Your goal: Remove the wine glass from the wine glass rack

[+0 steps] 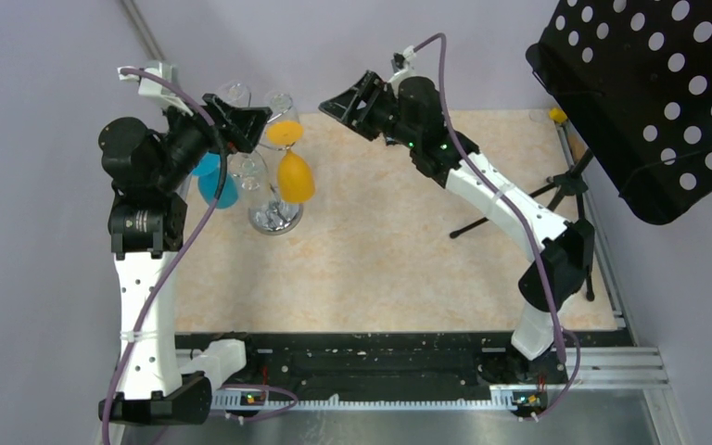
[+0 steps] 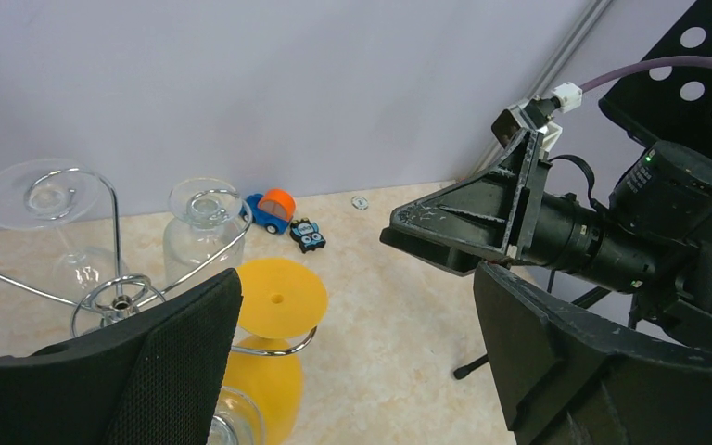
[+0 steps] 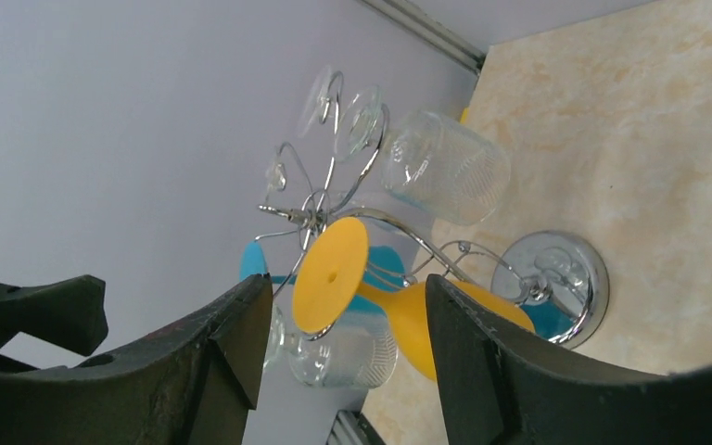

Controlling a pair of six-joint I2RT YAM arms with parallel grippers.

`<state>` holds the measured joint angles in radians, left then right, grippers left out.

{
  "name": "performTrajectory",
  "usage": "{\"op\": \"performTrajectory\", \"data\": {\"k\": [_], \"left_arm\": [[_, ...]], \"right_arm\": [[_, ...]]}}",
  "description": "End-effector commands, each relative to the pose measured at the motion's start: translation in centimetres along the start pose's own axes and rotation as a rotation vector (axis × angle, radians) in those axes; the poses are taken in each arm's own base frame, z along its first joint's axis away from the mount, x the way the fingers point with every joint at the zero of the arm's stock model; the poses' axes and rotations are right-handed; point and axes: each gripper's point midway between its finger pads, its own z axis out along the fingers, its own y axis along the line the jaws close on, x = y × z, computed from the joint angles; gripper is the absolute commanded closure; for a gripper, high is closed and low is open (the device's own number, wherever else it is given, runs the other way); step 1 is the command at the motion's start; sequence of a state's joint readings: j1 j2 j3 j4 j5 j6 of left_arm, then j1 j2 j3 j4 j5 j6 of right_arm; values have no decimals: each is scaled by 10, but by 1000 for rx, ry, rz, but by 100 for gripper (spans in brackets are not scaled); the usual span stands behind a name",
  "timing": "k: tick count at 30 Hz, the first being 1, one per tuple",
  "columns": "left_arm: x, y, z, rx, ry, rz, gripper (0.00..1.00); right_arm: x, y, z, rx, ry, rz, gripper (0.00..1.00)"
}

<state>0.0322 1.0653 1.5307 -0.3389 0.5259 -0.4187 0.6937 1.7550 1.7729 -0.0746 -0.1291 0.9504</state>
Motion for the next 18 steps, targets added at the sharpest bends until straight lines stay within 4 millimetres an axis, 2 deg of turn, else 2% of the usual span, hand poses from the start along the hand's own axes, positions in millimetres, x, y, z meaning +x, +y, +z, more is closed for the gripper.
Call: {"op": "performTrajectory", "data": {"k": [1,7,12,18], "left_arm": [[-16,1,-4,-27,-54,58,1],[-17,3,-3,-41,-49,74,1],[-18,2,-1,-41,-43,93,1],[-15,3,-1,-53,-35,113,1]], "right_arm": [[9,21,6,-38,54,103,36],[31,27,24,-105,156,215,37],[38,34,29,-151,185,280,44],[48,40,32,-198,229,353,46]]}}
